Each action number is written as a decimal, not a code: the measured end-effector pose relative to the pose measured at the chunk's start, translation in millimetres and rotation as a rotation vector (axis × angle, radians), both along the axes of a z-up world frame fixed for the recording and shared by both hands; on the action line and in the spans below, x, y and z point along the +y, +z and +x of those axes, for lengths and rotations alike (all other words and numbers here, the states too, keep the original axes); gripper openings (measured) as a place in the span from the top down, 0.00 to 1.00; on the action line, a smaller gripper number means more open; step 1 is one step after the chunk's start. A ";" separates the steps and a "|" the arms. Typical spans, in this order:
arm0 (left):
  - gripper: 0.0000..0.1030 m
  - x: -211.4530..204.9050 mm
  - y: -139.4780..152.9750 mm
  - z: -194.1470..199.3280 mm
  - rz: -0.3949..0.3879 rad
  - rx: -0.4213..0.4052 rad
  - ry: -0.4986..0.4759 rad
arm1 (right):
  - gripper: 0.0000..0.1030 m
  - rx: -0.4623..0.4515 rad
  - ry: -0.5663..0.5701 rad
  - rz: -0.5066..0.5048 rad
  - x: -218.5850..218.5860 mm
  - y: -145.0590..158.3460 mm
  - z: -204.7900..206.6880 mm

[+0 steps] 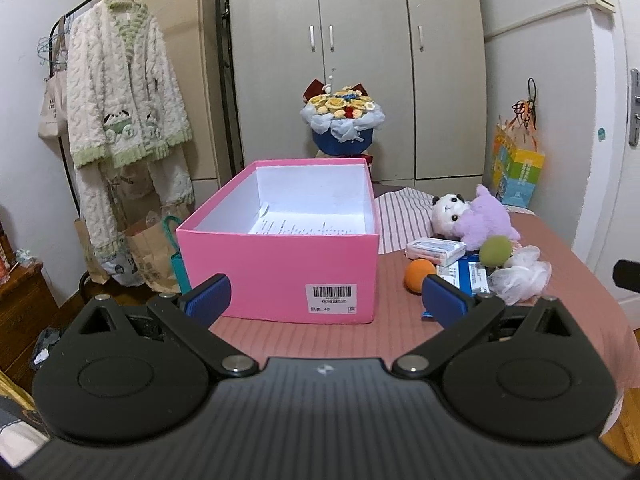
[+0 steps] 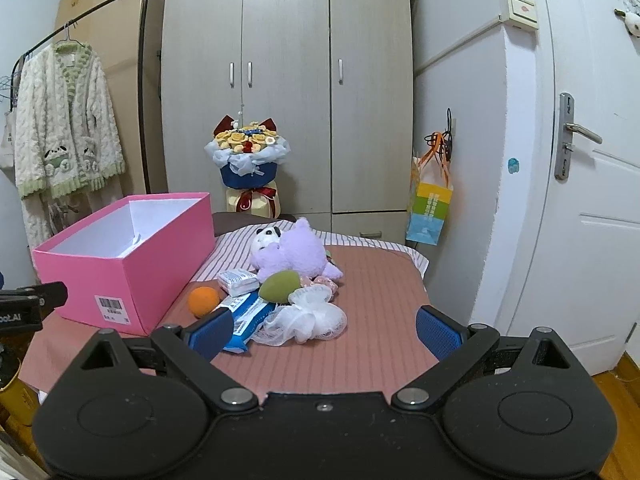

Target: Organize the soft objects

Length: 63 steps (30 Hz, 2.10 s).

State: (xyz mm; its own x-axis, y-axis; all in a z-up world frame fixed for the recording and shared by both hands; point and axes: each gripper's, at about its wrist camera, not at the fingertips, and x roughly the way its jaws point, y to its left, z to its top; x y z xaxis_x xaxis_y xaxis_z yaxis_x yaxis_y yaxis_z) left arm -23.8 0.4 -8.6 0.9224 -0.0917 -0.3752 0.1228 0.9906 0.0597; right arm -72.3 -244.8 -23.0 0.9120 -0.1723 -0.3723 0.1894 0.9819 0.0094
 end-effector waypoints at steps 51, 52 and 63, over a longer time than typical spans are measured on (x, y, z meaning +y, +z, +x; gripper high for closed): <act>0.08 -85.3 -27.3 95.1 -0.129 0.088 -0.320 | 0.08 0.067 0.312 -0.014 -32.1 -48.5 89.2; 0.08 -91.2 -29.2 98.8 -0.125 0.087 -0.332 | 0.09 0.075 0.317 -0.010 -34.5 -52.9 95.1; 0.28 -142.6 -54.4 149.5 -0.131 0.163 -0.466 | 0.10 0.078 0.396 -0.011 -53.6 -81.2 143.4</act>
State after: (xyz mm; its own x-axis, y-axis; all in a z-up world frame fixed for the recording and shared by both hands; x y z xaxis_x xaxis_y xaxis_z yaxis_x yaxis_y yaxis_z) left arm 125.7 -142.3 -63.1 0.7028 -0.5353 -0.4686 0.5509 0.8262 -0.1176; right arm 71.0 -298.4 -104.2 0.8777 0.1826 -0.4430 -0.2043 0.9789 -0.0014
